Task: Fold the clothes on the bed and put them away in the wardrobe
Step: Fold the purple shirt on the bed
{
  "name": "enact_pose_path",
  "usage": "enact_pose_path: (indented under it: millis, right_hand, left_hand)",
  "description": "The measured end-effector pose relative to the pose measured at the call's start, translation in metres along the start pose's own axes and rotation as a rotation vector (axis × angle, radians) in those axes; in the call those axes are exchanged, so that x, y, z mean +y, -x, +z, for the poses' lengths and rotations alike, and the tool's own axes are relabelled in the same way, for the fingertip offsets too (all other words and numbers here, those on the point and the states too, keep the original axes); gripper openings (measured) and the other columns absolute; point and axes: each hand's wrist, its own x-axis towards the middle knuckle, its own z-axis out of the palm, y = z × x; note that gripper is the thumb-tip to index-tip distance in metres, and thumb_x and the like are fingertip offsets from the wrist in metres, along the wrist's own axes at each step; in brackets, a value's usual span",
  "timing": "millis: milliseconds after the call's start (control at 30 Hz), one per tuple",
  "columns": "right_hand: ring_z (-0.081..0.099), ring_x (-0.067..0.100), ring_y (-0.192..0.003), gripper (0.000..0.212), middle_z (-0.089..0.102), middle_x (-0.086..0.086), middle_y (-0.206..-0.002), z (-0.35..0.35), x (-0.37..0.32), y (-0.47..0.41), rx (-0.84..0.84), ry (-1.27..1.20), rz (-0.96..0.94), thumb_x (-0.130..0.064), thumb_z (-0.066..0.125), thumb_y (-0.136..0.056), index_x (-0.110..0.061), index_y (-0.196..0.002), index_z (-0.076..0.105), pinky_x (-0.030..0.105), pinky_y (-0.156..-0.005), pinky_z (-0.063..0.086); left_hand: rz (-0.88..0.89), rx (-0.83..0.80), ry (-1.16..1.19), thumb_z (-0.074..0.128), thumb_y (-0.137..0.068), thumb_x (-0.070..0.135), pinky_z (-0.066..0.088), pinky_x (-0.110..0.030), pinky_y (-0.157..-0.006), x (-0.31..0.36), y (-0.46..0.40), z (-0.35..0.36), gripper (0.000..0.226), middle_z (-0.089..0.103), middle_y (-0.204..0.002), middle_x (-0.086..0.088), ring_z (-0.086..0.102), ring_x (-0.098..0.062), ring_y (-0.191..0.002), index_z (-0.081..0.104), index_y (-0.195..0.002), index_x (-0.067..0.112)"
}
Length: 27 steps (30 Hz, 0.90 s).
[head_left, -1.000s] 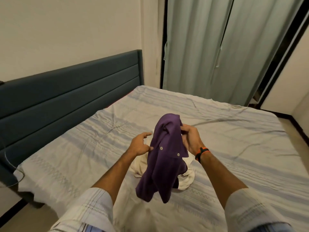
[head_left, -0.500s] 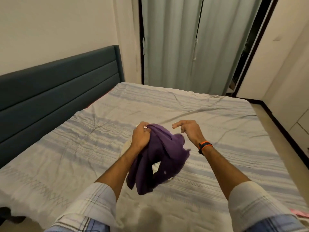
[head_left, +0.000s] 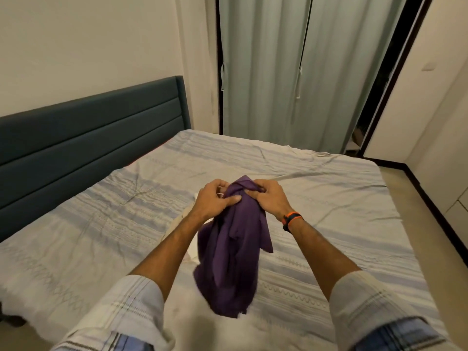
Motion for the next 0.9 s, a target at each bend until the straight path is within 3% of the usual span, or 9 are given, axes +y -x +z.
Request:
enact_pose_path:
  millis: [67,133,267,333,433,533,667,767,900]
  right_hand:
    - [0.069,0.030,-0.093,0.010,0.075,0.009,-0.092,-0.010,0.007,0.000,0.053,-0.146,0.059,-0.017,0.068,-0.089,-0.012,-0.093,0.075,0.052,-0.087,0.054]
    - [0.069,0.030,-0.098,0.010,0.075,0.010,-0.096,-0.021,0.010,0.001,0.065,-0.225,0.083,-0.014,0.066,-0.090,-0.014,-0.095,0.075,0.052,-0.091,0.054]
    - [0.068,0.027,-0.095,0.011,0.073,0.005,-0.094,-0.042,0.015,0.002,0.054,-0.159,0.048,-0.019,0.064,-0.094,-0.013,-0.097,0.073,0.041,-0.084,0.055]
    - [0.064,0.021,-0.094,0.018,0.068,-0.002,-0.096,-0.052,0.019,0.000,0.085,-0.056,0.057,-0.028,0.067,-0.092,-0.014,-0.103,0.068,0.028,-0.077,0.049]
    - [0.054,0.013,-0.102,0.049,0.057,-0.003,-0.114,-0.061,0.025,0.002,0.161,0.087,0.034,-0.031,0.079,-0.082,-0.012,-0.122,0.057,0.023,-0.087,0.041]
    - [0.057,0.012,-0.089,0.041,0.063,-0.002,-0.102,-0.060,0.021,0.008,0.254,0.099,-0.021,-0.033,0.083,-0.076,-0.014,-0.104,0.061,0.019,-0.076,0.044]
    - [0.066,0.005,-0.063,0.041,0.072,-0.005,-0.072,-0.048,0.004,0.018,0.063,-0.023,0.048,-0.051,0.078,-0.078,-0.011,-0.081,0.070,0.018,-0.058,0.048]
    - [0.061,0.003,-0.066,0.045,0.067,-0.013,-0.072,-0.037,0.004,0.020,-0.051,0.015,0.125,-0.060,0.082,-0.066,-0.019,-0.083,0.071,0.018,-0.064,0.046]
    - [0.057,0.009,-0.064,0.024,0.065,-0.006,-0.065,-0.028,0.008,0.008,0.031,0.024,0.121,-0.040,0.082,-0.077,-0.018,-0.076,0.071,0.026,-0.068,0.047]
  left_hand:
    - [-0.068,-0.135,-0.122,0.086,-0.069,0.039,0.052,-0.030,-0.084,-0.011,0.007,0.012,0.054,0.069,-0.105,0.004,0.064,-0.013,-0.095,0.064,-0.113,0.017]
    - [-0.076,-0.160,-0.214,0.081,-0.076,0.037,0.055,-0.036,-0.084,-0.022,0.012,0.027,0.040,0.072,-0.100,0.000,0.066,-0.016,-0.090,0.068,-0.106,0.014]
    - [-0.049,0.006,-0.220,0.069,-0.088,0.032,0.040,-0.034,-0.062,-0.010,0.012,0.044,0.035,0.056,-0.060,0.000,0.051,-0.019,-0.061,0.055,-0.064,0.011]
    - [-0.042,0.067,-0.168,0.067,-0.090,0.031,0.034,-0.032,-0.058,0.001,0.004,0.045,0.043,0.048,-0.054,0.003,0.046,-0.018,-0.058,0.044,-0.057,0.017]
    - [-0.022,0.141,-0.021,0.065,-0.091,0.033,0.034,-0.032,-0.058,0.015,-0.013,0.044,0.043,0.048,-0.055,0.003,0.045,-0.015,-0.056,0.045,-0.057,0.016]
    - [0.017,0.111,0.037,0.060,-0.094,0.039,0.030,-0.030,-0.055,0.028,-0.027,0.043,0.048,0.040,-0.052,0.005,0.038,-0.011,-0.051,0.042,-0.056,0.015]
    - [-0.080,0.029,0.285,0.062,-0.092,0.044,0.037,-0.031,-0.060,0.031,-0.035,0.046,0.048,0.050,-0.059,-0.003,0.044,-0.015,-0.056,0.057,-0.062,0.007]
    - [-0.278,0.054,0.523,0.066,-0.091,0.039,0.049,-0.035,-0.067,0.038,-0.042,0.045,0.035,0.062,-0.073,-0.009,0.055,-0.020,-0.067,0.067,-0.081,0.006]
    - [-0.347,0.038,0.677,0.062,-0.096,0.022,0.041,-0.023,-0.046,0.043,-0.050,0.038,0.031,0.050,-0.049,-0.001,0.043,-0.011,-0.040,0.054,-0.068,0.011]
